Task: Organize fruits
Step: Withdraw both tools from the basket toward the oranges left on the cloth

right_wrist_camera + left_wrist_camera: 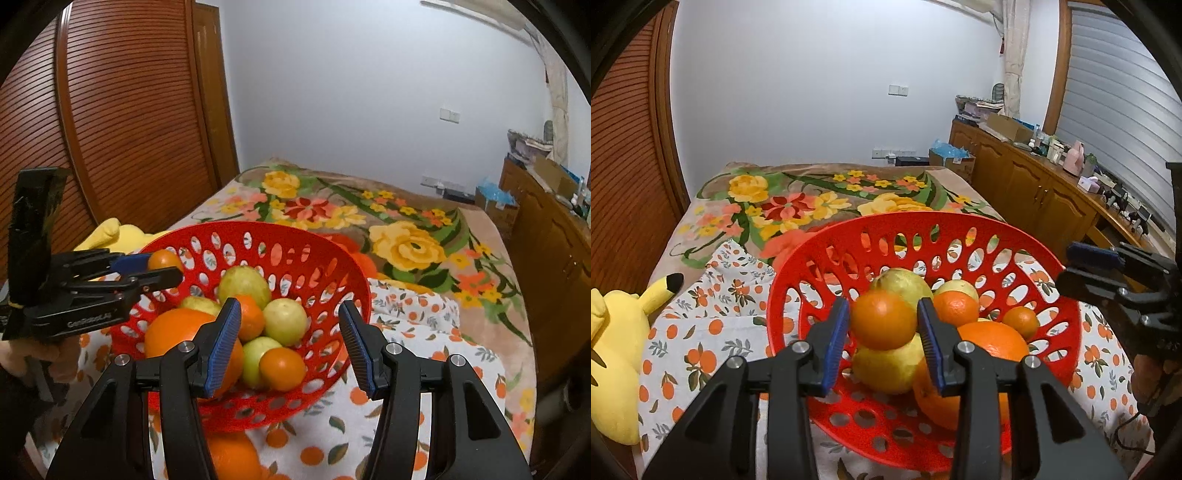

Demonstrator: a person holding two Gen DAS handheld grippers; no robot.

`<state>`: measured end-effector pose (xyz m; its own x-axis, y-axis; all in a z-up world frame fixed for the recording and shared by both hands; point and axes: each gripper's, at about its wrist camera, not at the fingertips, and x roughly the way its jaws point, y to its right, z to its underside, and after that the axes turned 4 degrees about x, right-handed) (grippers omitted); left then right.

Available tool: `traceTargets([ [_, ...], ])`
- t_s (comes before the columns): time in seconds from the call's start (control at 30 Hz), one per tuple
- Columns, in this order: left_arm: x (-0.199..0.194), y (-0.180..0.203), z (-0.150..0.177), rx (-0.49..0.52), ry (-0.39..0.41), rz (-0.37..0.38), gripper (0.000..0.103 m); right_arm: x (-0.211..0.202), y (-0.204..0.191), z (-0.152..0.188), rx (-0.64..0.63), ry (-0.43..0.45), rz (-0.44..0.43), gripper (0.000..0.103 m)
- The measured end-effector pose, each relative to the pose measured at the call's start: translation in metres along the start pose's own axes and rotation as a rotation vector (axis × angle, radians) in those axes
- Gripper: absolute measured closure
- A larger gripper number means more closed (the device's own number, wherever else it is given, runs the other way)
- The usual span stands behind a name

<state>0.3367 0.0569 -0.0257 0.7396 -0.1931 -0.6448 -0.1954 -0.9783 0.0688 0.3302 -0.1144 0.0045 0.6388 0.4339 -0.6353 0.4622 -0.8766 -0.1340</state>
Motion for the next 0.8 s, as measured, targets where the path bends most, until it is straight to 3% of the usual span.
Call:
traceTargets([
  [0.13, -0.010, 0.005, 0.003, 0.004, 0.012, 0.007, 0.054, -0.012, -0.004, 0.010, 0.000, 0.008, 0.005, 0.047],
  [0.27, -0.024, 0.013, 0.009, 0.010, 0.019, 0.009, 0.050, -0.026, -0.007, 0.023, 0.012, 0.013, 0.003, 0.047],
  [0.8, -0.095, 0.049, 0.043, 0.031, 0.100, 0.039, 0.044, -0.084, -0.015, 0.070, 0.040, 0.042, 0.024, 0.046],
])
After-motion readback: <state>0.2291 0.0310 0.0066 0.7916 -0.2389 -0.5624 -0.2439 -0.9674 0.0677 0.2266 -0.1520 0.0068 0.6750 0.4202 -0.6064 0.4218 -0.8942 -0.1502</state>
